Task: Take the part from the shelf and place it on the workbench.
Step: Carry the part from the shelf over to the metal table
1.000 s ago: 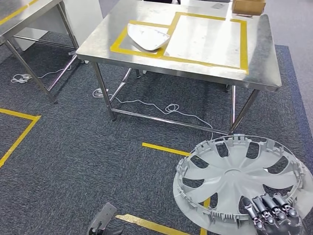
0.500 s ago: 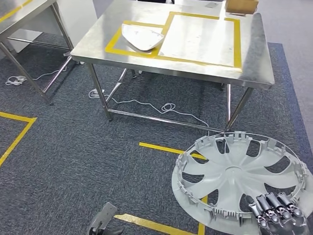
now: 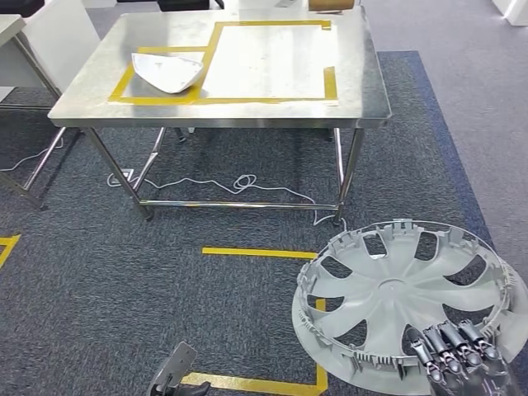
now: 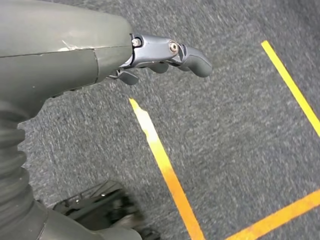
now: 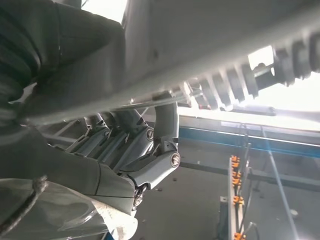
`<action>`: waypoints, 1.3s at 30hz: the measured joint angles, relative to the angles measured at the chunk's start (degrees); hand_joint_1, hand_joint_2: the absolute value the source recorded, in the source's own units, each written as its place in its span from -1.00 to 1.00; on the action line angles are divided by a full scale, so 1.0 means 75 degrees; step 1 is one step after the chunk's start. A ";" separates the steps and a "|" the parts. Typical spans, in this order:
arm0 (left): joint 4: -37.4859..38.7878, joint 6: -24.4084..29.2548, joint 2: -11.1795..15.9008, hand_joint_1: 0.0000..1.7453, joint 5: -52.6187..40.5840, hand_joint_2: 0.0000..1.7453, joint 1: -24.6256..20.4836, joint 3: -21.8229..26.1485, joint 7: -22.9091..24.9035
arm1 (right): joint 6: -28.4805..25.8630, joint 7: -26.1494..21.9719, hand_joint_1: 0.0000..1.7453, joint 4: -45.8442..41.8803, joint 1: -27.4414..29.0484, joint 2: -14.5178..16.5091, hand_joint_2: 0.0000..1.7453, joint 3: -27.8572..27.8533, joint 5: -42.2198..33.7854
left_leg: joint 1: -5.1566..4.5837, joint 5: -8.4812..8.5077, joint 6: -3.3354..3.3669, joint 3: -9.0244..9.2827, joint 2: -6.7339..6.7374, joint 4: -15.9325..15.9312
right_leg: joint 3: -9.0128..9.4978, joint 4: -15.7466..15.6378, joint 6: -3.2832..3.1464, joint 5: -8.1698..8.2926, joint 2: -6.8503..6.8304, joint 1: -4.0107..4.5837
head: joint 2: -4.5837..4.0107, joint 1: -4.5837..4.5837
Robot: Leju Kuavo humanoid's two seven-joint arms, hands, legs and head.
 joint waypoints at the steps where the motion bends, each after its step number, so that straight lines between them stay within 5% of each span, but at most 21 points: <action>1: 0.0000 0.0000 0.0000 -1.00 0.0003 1.00 0.0013 0.0000 0.0000 | 0.0000 -0.0032 1.00 0.0000 0.0003 0.0019 1.00 -0.0024 -0.0002 | -0.0027 -0.0001 0.0051 -0.0119 -0.0021 0.0212 | -0.0002 0.0000 -0.0020 0.0002 0.0052 0.0040 | 0.0000 -0.0004; 2: 0.0000 0.0001 0.0000 -1.00 0.0009 1.00 0.0021 0.0000 0.0000 | 0.0000 -0.0055 1.00 0.0000 0.0005 0.0039 1.00 -0.0042 -0.0005 | -0.0065 0.0148 0.0127 -0.0112 -0.0030 0.0137 | 0.0001 0.0000 -0.0035 0.0005 0.0104 0.0083 | 0.0000 -0.0004; 6: 0.0000 0.0011 0.0023 -1.00 0.0044 1.00 0.0004 0.0000 -0.0005 | 0.0000 -0.0093 1.00 0.0000 0.0008 0.0087 1.00 -0.0066 -0.0009 | -0.0275 0.1054 0.0567 0.0544 -0.0176 -0.1547 | -0.0008 0.0004 -0.0063 0.0029 0.0233 0.0195 | 0.0000 0.0007; 10: 0.0000 0.0027 0.0004 -1.00 0.0050 1.00 0.0010 0.0000 -0.0018 | 0.0000 -0.0098 1.00 0.0000 0.0018 0.0098 1.00 -0.0101 0.0002 | -0.0291 0.1097 0.0157 0.0620 -0.0220 -0.1887 | -0.0072 0.0015 -0.0086 0.0035 0.0260 0.0172 | 0.0000 0.0022; 17: 0.0000 0.0041 -0.0001 -1.00 0.0051 1.00 0.0015 0.0000 -0.0017 | 0.0000 -0.0092 1.00 0.0001 0.0018 0.0110 1.00 -0.0124 -0.0001 | -0.0311 0.1151 0.0269 0.0612 -0.0220 -0.1884 | -0.0041 -0.0079 0.0007 0.0121 0.0260 0.0152 | 0.0000 0.0021; 39: 0.0000 0.0094 0.0000 -1.00 0.0125 1.00 -0.0021 0.0015 0.0757 | 0.0000 -0.0008 1.00 0.0071 -0.0111 0.0147 1.00 -0.0124 0.0002 | -0.0306 0.1154 0.0279 0.0601 -0.0220 -0.1881 | -0.0034 -0.0101 0.0027 0.0138 0.0260 0.0152 | 0.0000 0.0020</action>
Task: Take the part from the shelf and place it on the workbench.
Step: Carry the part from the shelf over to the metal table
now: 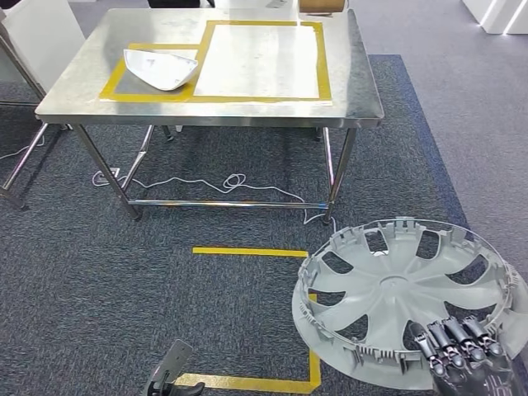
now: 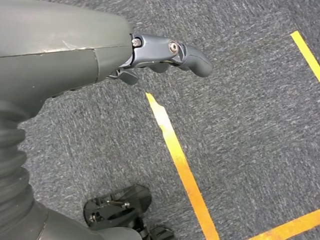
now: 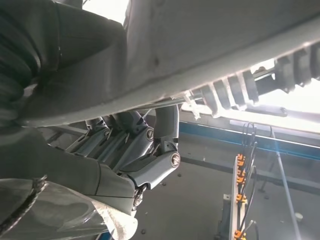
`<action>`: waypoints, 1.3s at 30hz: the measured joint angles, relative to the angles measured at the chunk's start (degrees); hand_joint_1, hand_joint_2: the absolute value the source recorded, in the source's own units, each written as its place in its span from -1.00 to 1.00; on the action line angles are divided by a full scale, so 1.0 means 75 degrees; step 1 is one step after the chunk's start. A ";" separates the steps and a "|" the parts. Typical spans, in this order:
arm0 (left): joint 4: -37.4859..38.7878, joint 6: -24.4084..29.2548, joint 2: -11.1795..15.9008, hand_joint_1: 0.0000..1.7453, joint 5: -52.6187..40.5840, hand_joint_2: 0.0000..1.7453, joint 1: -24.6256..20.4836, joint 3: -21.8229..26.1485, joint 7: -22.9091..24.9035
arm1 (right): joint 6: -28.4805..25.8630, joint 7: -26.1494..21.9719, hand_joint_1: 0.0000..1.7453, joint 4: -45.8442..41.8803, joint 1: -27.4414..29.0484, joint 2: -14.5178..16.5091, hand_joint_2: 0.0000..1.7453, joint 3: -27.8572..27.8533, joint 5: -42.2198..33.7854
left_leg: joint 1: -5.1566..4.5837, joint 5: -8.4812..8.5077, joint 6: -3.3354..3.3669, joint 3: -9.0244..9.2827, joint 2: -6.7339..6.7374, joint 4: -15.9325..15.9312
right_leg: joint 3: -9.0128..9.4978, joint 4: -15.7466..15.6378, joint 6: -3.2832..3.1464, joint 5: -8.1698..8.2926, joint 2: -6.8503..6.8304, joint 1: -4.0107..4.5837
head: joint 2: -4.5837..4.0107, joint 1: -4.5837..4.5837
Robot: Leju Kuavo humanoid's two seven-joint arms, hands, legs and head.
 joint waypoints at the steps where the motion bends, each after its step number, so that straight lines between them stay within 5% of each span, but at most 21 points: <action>1: 0.0000 -0.0039 0.0001 -1.00 -0.0001 1.00 -0.0001 0.0000 0.0001 | 0.0000 0.0008 1.00 0.0004 -0.0011 0.0000 1.00 0.0000 -0.0003 | 0.0000 0.0000 0.0000 0.0000 0.0000 0.0000 | 0.0000 0.0000 0.0000 0.0000 0.0000 0.0000 | 0.0000 0.0000; 13: 0.0000 -0.0158 0.0011 -1.00 -0.0002 1.00 -0.0030 0.0000 0.0070 | 0.0000 0.0051 1.00 0.0113 -0.0148 -0.0001 1.00 0.0010 -0.0007 | -0.0002 0.0002 0.0005 -0.0001 0.0000 0.0000 | 0.0000 0.0000 0.0000 0.0000 0.0000 0.0000 | 0.0000 0.0000; 17: 0.0000 -0.0364 0.0026 -1.00 0.0004 1.00 -0.0039 -0.0003 0.0036 | 0.0000 0.0136 1.00 0.0161 -0.0170 -0.0001 1.00 0.0020 -0.0001 | 0.0001 0.0092 0.0171 0.0101 0.0023 -0.0188 | 0.0030 -0.0118 0.0106 0.0047 -0.0013 -0.0025 | 0.0000 0.0003; 19: 0.0000 -0.0379 0.0028 -1.00 0.0003 1.00 -0.0045 -0.0004 0.0033 | 0.0000 0.0178 1.00 0.0190 -0.0203 -0.0002 1.00 0.0033 0.0004 | 0.0054 0.0232 0.0258 0.0230 0.0069 -0.0448 | -0.0157 0.0247 0.0135 -0.0179 -0.0114 -0.0003 | 0.0000 0.0034; 21: 0.0000 -0.0379 0.0031 -1.00 0.0002 1.00 -0.0035 -0.0003 0.0033 | 0.0000 0.0186 1.00 0.0216 -0.0236 -0.0002 1.00 0.0046 0.0000 | 0.0073 0.0265 0.0275 0.0266 0.0121 -0.0522 | -0.0592 0.1138 0.0169 -0.0609 -0.0215 -0.0038 | 0.0000 0.0056; 23: 0.0000 -0.0380 0.0028 -1.00 0.0002 1.00 -0.0017 -0.0003 0.0033 | 0.0000 0.0184 1.00 0.0236 -0.0237 -0.0002 1.00 0.0060 -0.0007 | 0.0096 0.0231 0.0228 0.0274 0.0157 -0.0511 | -0.0908 0.1753 0.0245 -0.0766 -0.0260 -0.0106 | 0.0000 0.0053; 24: 0.0000 -0.0380 0.0026 -1.00 0.0002 1.00 -0.0013 -0.0003 0.0033 | 0.0000 0.0182 1.00 0.0248 -0.0232 -0.0002 1.00 0.0066 -0.0011 | 0.0125 0.0201 0.0181 0.0284 0.0166 -0.0492 | -0.0877 0.1679 0.0294 -0.0644 -0.0280 -0.0147 | 0.0000 0.0052; 27: 0.0000 -0.0379 0.0047 -1.00 0.0003 1.00 -0.0016 -0.0003 0.0034 | -0.0001 0.0181 1.00 0.0278 -0.0241 -0.0002 1.00 0.0074 -0.0009 | 0.0231 0.0009 -0.0055 0.0285 0.0170 -0.0277 | -0.0191 0.0421 0.0496 -0.0077 -0.0377 -0.0259 | 0.0000 0.0081; 29: 0.0000 -0.0377 0.0066 -1.00 0.0004 1.00 -0.0020 -0.0004 0.0035 | -0.0010 0.0188 1.00 0.0293 -0.0257 -0.0002 1.00 0.0077 0.0001 | 0.0225 -0.0109 -0.0177 0.0253 0.0169 -0.0117 | 0.0038 0.0087 0.0422 -0.0098 -0.0363 -0.0258 | 0.0000 0.0095; 31: 0.0000 -0.0378 0.0063 -1.00 0.0006 1.00 -0.0021 -0.0004 0.0035 | -0.0020 0.0194 1.00 0.0298 -0.0248 -0.0001 1.00 0.0079 0.0003 | 0.0221 -0.0142 -0.0229 0.0258 0.0168 -0.0083 | 0.0026 0.0138 0.0206 -0.0150 -0.0306 -0.0233 | 0.0000 0.0063; 33: 0.0000 -0.0380 0.0065 -1.00 0.0003 1.00 -0.0029 -0.0005 0.0041 | -0.0020 0.0230 1.00 0.0300 -0.0246 0.0000 1.00 0.0079 -0.0002 | 0.0243 -0.0268 -0.0279 0.0223 0.0164 0.0051 | 0.0028 0.0146 0.0090 -0.0166 -0.0294 -0.0224 | 0.0000 0.0023; 37: 0.0000 -0.0439 0.0063 -1.00 -0.0071 1.00 -0.0030 -0.0017 0.0081 | -0.0013 0.0521 1.00 0.0395 -0.0506 -0.0080 1.00 0.0108 -0.0003 | 0.0248 -0.1034 -0.0316 -0.0624 0.0158 0.1778 | 0.0036 0.0139 -0.0026 -0.0183 -0.0265 -0.0175 | 0.0000 -0.0020; 39: 0.0000 -0.0496 0.0061 -1.00 -0.0120 1.00 -0.0030 -0.0034 0.0117 | 0.0061 0.0863 1.00 0.0531 -0.0806 -0.0212 1.00 0.0241 0.0008 | 0.0223 -0.0965 -0.0245 -0.0879 0.0155 0.2142 | 0.0045 0.0139 -0.0042 -0.0185 -0.0225 -0.0122 | 0.0000 -0.0020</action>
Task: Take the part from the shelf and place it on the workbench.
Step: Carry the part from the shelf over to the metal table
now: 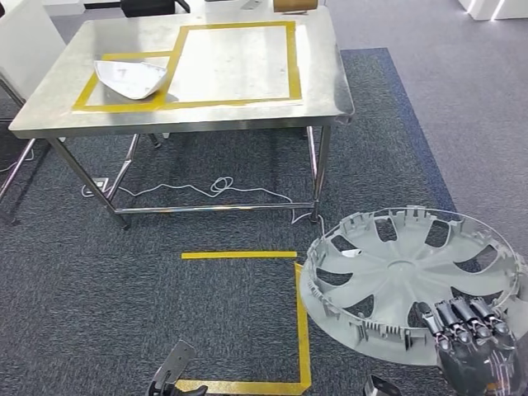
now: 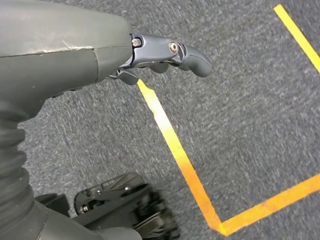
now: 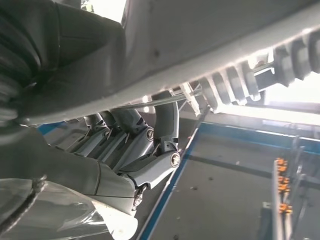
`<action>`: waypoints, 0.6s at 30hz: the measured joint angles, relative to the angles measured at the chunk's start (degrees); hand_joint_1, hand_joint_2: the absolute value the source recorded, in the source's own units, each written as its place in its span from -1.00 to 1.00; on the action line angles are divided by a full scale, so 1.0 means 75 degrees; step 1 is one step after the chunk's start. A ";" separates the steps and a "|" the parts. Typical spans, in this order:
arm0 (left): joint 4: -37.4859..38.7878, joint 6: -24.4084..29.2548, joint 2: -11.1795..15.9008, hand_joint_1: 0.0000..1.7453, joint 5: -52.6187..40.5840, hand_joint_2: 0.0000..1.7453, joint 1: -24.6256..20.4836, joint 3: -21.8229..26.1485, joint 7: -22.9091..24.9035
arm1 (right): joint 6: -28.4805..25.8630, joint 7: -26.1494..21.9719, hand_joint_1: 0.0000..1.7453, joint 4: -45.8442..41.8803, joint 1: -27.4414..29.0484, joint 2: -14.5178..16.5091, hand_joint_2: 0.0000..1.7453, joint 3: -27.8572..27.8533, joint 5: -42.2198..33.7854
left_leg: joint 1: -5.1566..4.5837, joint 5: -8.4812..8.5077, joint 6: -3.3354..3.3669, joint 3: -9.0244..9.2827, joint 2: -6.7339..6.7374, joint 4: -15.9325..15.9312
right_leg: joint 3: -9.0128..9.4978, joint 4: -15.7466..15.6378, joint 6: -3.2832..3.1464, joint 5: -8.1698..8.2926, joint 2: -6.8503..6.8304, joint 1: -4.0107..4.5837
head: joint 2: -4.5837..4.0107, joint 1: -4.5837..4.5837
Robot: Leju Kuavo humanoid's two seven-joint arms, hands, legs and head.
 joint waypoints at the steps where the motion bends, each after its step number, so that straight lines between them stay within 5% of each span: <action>1: 0.0000 -0.0025 -0.0002 -1.00 -0.0025 1.00 -0.0008 -0.0016 0.0018 | 0.0084 0.0253 1.00 0.0081 -0.0187 -0.0110 1.00 0.0131 0.0001 | -0.0028 0.0244 0.0069 0.0066 -0.0004 -0.0247 | 0.0009 0.0000 -0.0006 0.0001 0.0024 0.0028 | 0.0000 0.0001; 4: -0.0001 -0.0107 -0.0004 -1.00 -0.0117 1.00 -0.0068 -0.0094 0.0059 | 0.0510 0.1095 1.00 0.0349 -0.0878 -0.0552 1.00 0.0734 -0.0208 | -0.0161 0.0981 0.0366 0.0588 -0.0031 -0.1629 | 0.0016 -0.0006 -0.0010 0.0021 0.0081 0.0082 | 0.0000 0.0010; 6: -0.0003 -0.0183 -0.0017 -1.00 -0.0187 1.00 -0.0122 -0.0174 0.0088 | 0.0864 0.1474 1.00 0.0627 -0.1437 -0.0844 1.00 0.1192 -0.0567 | -0.0224 0.1044 0.0470 0.0707 -0.0039 -0.2016 | -0.0019 -0.0033 0.0043 0.0063 0.0100 0.0069 | 0.0000 0.0004; 8: -0.0012 -0.0240 -0.0045 -1.00 -0.0243 1.00 -0.0160 -0.0248 0.0124 | 0.1112 0.1618 1.00 0.0928 -0.1929 -0.1061 1.00 0.1526 -0.0893 | -0.0221 0.1114 0.0458 0.0735 -0.0039 -0.2165 | -0.0029 -0.0092 0.0123 0.0113 0.0101 0.0055 | 0.0000 -0.0009; 12: -0.0032 -0.0288 -0.0102 -1.00 -0.0283 1.00 -0.0213 -0.0371 0.0156 | 0.1274 0.1657 1.00 0.1421 -0.2571 -0.1285 1.00 0.1952 -0.1095 | -0.0195 0.1337 0.0142 0.0804 -0.0103 -0.2456 | 0.0094 -0.0418 -0.0118 0.0301 0.0055 0.0085 | -0.0003 0.0050; 18: -0.0032 -0.0296 -0.0128 -1.00 -0.0293 1.00 -0.0210 -0.0417 0.0161 | 0.1279 0.1672 1.00 0.1805 -0.2894 -0.1379 1.00 0.2301 -0.1097 | -0.0241 0.1339 0.0292 0.0777 -0.0109 -0.2433 | 0.0140 -0.0497 0.0032 0.0348 0.0040 0.0053 | -0.0003 0.0048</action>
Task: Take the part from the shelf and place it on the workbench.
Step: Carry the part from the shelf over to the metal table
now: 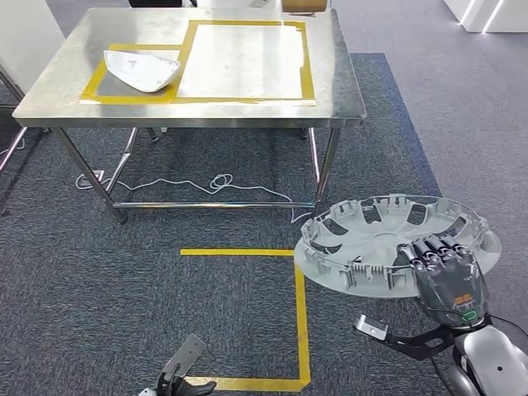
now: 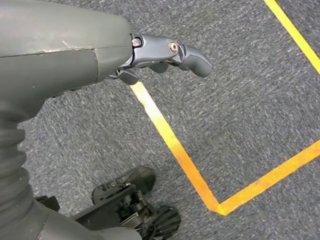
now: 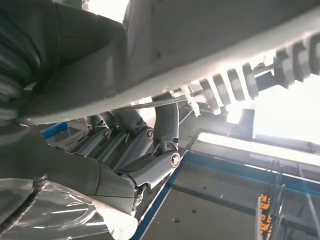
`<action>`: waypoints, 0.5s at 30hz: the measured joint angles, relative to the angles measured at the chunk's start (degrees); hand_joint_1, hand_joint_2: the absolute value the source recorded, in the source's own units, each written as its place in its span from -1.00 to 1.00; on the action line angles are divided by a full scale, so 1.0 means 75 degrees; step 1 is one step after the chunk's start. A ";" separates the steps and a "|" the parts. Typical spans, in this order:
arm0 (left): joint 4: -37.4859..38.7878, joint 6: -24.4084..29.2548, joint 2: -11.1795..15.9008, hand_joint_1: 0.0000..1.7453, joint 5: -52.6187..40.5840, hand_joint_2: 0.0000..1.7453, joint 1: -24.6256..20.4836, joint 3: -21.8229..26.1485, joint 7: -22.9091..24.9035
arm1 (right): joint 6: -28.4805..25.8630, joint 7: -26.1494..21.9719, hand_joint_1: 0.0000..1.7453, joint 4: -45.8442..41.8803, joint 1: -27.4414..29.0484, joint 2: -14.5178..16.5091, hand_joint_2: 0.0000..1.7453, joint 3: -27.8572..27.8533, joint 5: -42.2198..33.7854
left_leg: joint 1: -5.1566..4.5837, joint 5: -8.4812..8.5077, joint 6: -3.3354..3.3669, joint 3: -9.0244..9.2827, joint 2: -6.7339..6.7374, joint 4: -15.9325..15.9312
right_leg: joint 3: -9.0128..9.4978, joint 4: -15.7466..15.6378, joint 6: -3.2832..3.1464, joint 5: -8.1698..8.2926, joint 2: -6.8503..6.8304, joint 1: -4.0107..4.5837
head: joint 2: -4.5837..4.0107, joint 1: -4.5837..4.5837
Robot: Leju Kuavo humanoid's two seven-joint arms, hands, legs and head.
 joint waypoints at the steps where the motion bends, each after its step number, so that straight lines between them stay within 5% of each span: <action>1: 0.0000 -0.0007 0.0000 -1.00 -0.0007 1.00 -0.0001 -0.0006 0.0006 | 0.0007 0.0006 1.00 0.0047 -0.0035 -0.0005 1.00 0.0048 -0.0006 | -0.0007 -0.0001 0.0009 -0.0005 0.0000 0.0003 | -0.0002 -0.0003 0.0013 0.0005 0.0000 -0.0007 | 0.0000 0.0000; 6: -0.0001 -0.0088 -0.0003 -1.00 -0.0075 1.00 -0.0028 -0.0121 0.0071 | 0.0195 0.0021 1.00 0.0492 -0.0542 0.0060 1.00 0.0482 0.0012 | -0.0018 0.0003 0.0031 -0.0010 0.0002 0.0005 | -0.0010 -0.0022 0.0089 0.0024 0.0007 -0.0021 | 0.0000 -0.0003; 15: -0.0003 -0.0130 -0.0022 -1.00 -0.0090 1.00 -0.0065 -0.0203 0.0117 | 0.0278 0.0021 1.00 0.1073 -0.1011 0.0316 1.00 0.0987 0.0031 | -0.0007 0.0011 0.0042 -0.0017 0.0000 0.0004 | -0.0025 -0.0013 0.0102 0.0025 -0.0002 -0.0009 | 0.0000 -0.0006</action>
